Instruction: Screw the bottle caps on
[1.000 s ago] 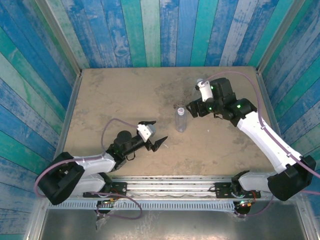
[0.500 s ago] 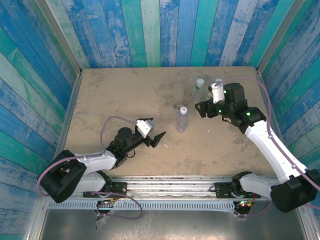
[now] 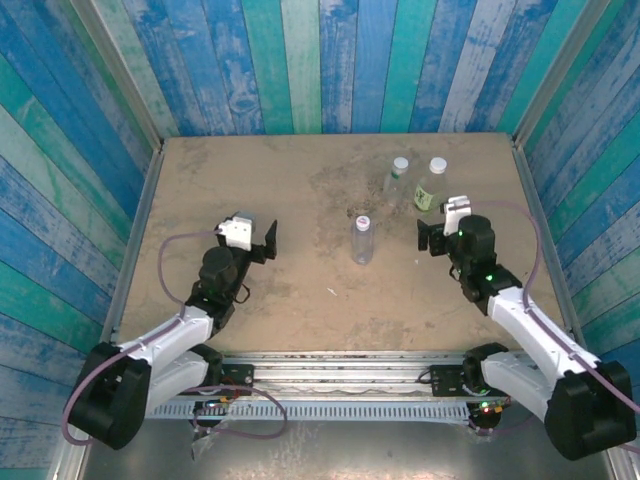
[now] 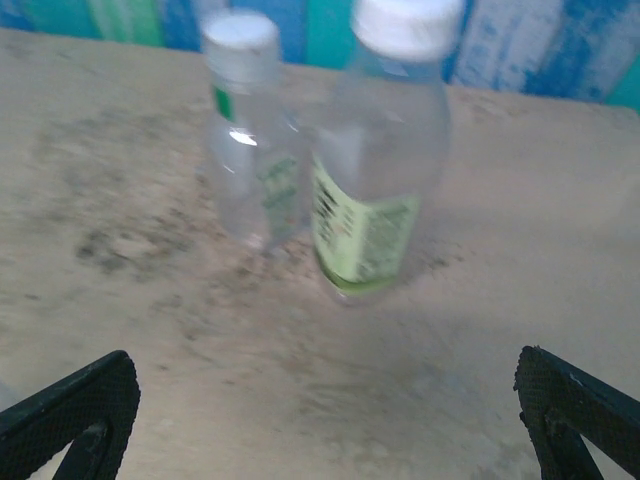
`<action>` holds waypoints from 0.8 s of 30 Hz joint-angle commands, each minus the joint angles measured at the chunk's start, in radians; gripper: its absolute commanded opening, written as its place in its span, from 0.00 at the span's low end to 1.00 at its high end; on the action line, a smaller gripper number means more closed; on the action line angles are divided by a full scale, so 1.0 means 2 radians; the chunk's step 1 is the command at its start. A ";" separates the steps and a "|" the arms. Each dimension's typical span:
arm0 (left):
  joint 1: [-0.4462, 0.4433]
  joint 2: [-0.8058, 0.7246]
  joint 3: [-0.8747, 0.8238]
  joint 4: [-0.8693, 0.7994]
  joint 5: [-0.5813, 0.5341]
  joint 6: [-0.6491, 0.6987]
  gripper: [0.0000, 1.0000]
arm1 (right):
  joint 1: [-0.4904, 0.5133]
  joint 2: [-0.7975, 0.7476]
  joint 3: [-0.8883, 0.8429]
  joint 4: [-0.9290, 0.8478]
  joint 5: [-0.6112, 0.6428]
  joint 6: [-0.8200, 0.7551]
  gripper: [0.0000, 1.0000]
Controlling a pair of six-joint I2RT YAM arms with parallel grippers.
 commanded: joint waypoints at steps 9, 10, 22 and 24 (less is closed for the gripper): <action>0.082 0.122 -0.005 0.116 -0.062 0.035 0.94 | -0.047 0.145 -0.092 0.336 0.064 -0.034 1.00; 0.090 0.142 -0.009 0.136 -0.056 0.035 0.94 | -0.053 0.149 -0.090 0.340 0.050 -0.037 1.00; 0.149 0.223 0.050 0.108 -0.002 0.005 0.94 | -0.073 0.253 -0.073 0.397 -0.005 -0.047 1.00; 0.170 0.238 0.057 0.111 0.028 -0.011 0.94 | -0.076 0.262 -0.061 0.390 -0.004 -0.045 1.00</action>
